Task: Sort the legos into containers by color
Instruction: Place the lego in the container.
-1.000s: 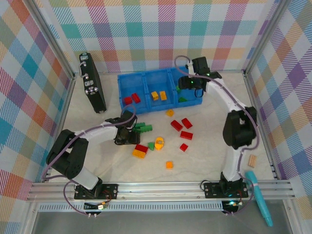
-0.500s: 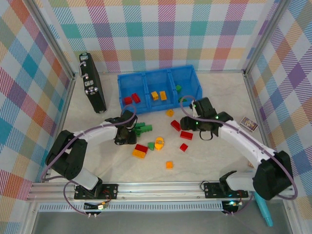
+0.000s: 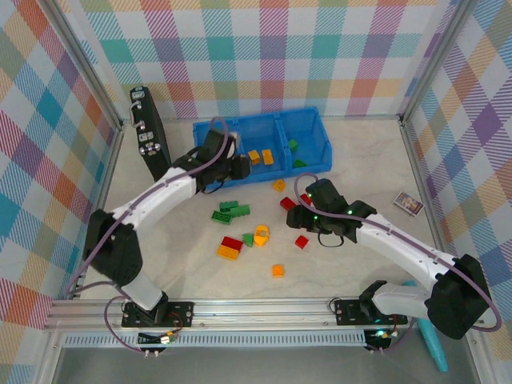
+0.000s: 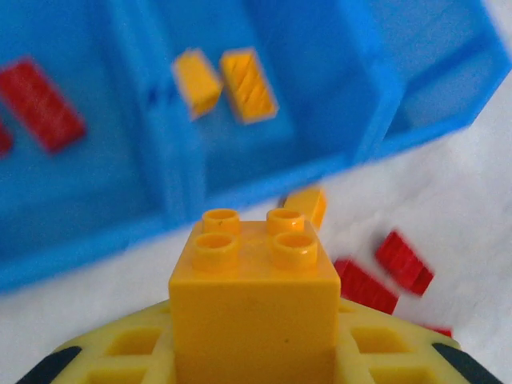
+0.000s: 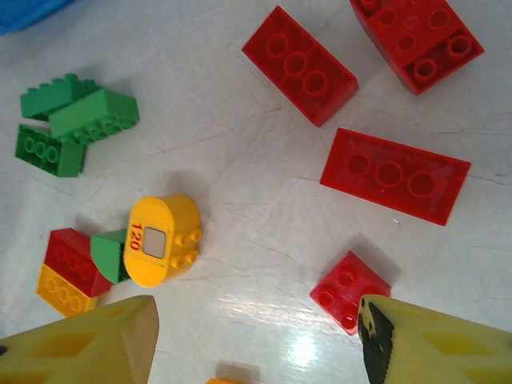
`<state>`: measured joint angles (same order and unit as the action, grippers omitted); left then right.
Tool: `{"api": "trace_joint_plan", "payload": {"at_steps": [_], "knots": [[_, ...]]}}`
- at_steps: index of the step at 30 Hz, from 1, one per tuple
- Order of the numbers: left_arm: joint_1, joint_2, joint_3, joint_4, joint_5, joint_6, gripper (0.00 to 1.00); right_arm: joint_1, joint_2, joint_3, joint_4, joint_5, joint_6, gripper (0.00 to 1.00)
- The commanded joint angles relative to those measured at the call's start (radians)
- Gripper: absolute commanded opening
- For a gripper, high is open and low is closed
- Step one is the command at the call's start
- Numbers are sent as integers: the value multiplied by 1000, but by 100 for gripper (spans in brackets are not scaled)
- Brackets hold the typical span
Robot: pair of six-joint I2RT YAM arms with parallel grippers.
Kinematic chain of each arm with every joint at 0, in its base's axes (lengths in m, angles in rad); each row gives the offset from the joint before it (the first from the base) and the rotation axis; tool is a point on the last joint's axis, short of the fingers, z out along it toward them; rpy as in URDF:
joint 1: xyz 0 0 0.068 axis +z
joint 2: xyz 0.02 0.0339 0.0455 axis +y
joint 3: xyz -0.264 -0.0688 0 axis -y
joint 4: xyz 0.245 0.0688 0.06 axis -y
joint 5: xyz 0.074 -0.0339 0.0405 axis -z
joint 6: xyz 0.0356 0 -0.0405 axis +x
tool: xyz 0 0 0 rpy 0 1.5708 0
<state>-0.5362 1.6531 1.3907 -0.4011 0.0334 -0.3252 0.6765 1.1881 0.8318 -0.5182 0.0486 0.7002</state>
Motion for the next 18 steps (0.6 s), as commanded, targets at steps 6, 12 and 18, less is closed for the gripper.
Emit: {"api": "trace_joint_plan", "payload": {"at_steps": [6,12,18], "knots": [[-7,245,266,150,-41,78,32,49,39,8,57,36,54,69],[4,410,393,188,-78,102,33,61,69,37,40,39,29,70],[12,515,486,199,-74,115,42,60,128,112,-21,24,-11,76]]}}
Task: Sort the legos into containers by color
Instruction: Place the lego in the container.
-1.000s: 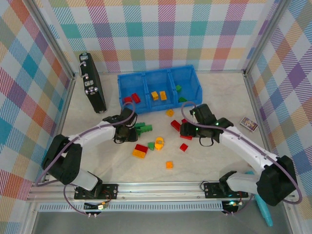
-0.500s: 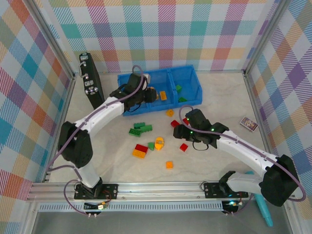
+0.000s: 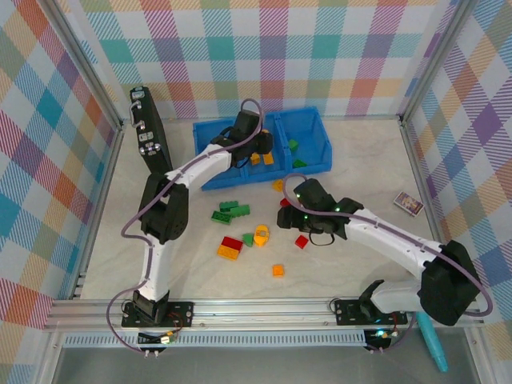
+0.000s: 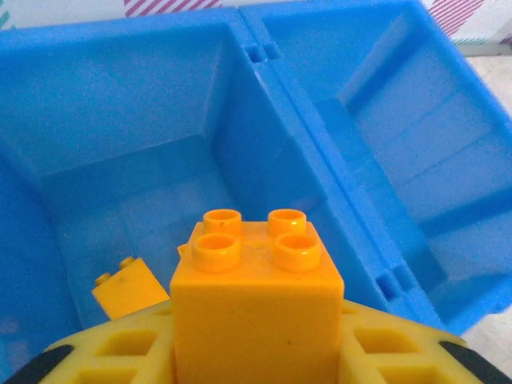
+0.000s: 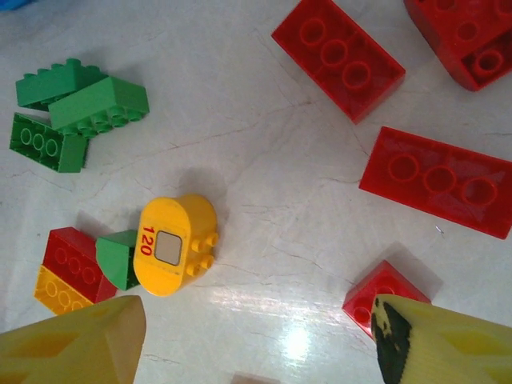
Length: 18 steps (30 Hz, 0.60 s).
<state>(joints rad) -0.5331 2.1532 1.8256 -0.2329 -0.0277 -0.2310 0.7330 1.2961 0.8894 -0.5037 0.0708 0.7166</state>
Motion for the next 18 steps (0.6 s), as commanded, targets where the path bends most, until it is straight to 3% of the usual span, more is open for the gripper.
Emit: {"api": "trace_joint_plan", "payload": {"at_steps": [1,9,18], "knots": [[10,23,59,30,-14,22,44,6,24,63,-39,-2,-32,77],[21,15,98,9,-8,38,55,8,65,79,-21,-32,-37,78],[21,-273,15,-26,-62,132,60,60,189,138,15,-57,13,80]]}}
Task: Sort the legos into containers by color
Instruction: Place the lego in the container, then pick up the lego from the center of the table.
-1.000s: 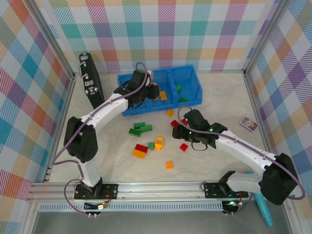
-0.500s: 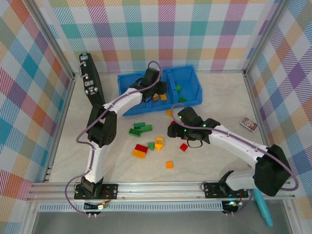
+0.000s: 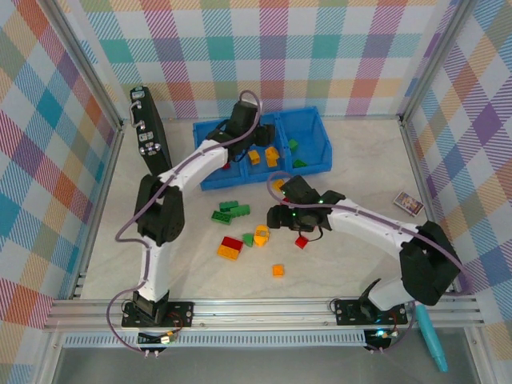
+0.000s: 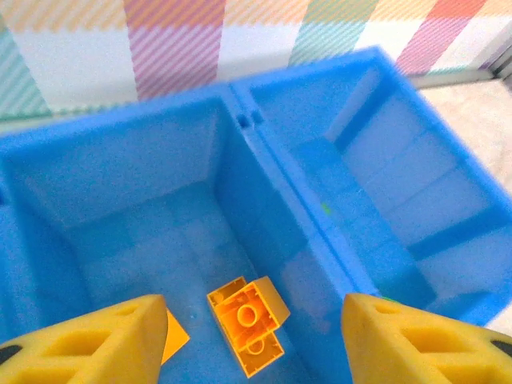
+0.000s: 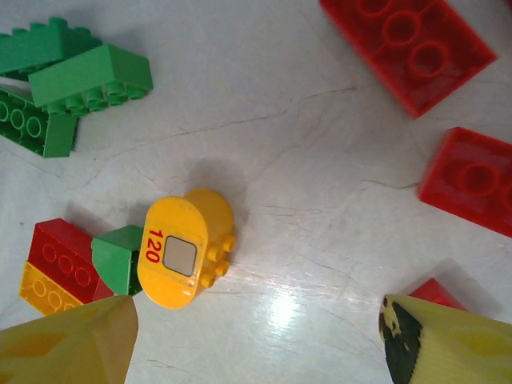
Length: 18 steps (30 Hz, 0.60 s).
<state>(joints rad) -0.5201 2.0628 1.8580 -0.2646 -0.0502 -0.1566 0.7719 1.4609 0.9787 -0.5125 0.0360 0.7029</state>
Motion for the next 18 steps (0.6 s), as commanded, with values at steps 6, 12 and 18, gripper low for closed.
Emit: {"api": "trace_joint_plan", "payload": {"at_steps": [6,12,18], "knots": [[9,-424,-162,-5,-119,100,65,52,127,110,20,-40,65,81],[16,-696,-335,-35,-161,87,70,86,220,179,-17,-36,67,82],[20,-915,-449,-104,-297,96,70,110,298,227,-33,-38,72,82]]}}
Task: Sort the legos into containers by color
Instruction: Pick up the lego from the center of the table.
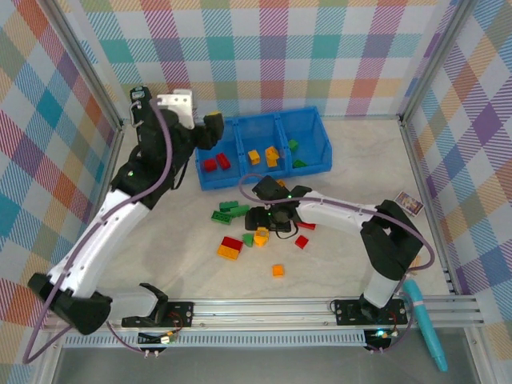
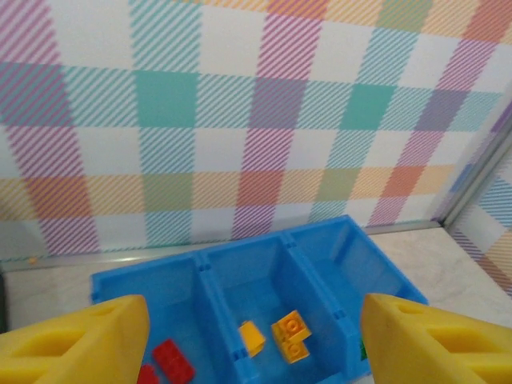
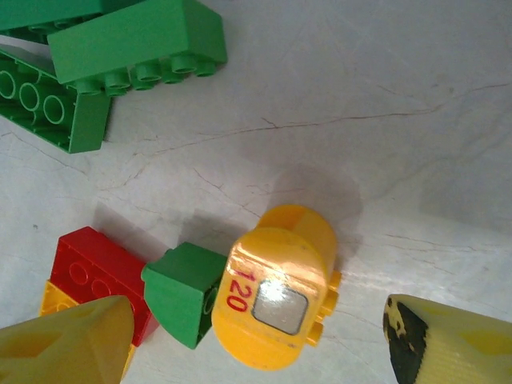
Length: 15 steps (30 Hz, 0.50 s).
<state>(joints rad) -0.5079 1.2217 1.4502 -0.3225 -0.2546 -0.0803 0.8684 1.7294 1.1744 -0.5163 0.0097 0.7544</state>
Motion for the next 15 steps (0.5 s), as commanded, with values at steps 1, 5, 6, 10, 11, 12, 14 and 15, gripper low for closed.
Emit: {"api": "trace_joint_plan", "payload": {"at_steps": [1,5,6,10,11,12,14,15], "knots": [[9,-109,-59,-60,-107,21,70,17,45,41,-35,-10,23,81],[9,-193,-86,-146,-161,33,71,27,95,65,-69,-3,23,78],[9,-209,-91,-168,-170,34,71,29,104,67,-76,4,23,77],[11,-259,-106,-239,-185,29,72,31,130,68,-100,22,23,70],[11,-267,-110,-251,-189,27,72,30,134,69,-103,25,23,68],[11,-277,-116,-264,-193,24,73,31,140,68,-107,25,22,65],[11,-291,-126,-287,-195,17,73,32,146,69,-112,29,18,60],[11,-296,-129,-304,-196,13,73,32,148,68,-117,33,15,57]]}}
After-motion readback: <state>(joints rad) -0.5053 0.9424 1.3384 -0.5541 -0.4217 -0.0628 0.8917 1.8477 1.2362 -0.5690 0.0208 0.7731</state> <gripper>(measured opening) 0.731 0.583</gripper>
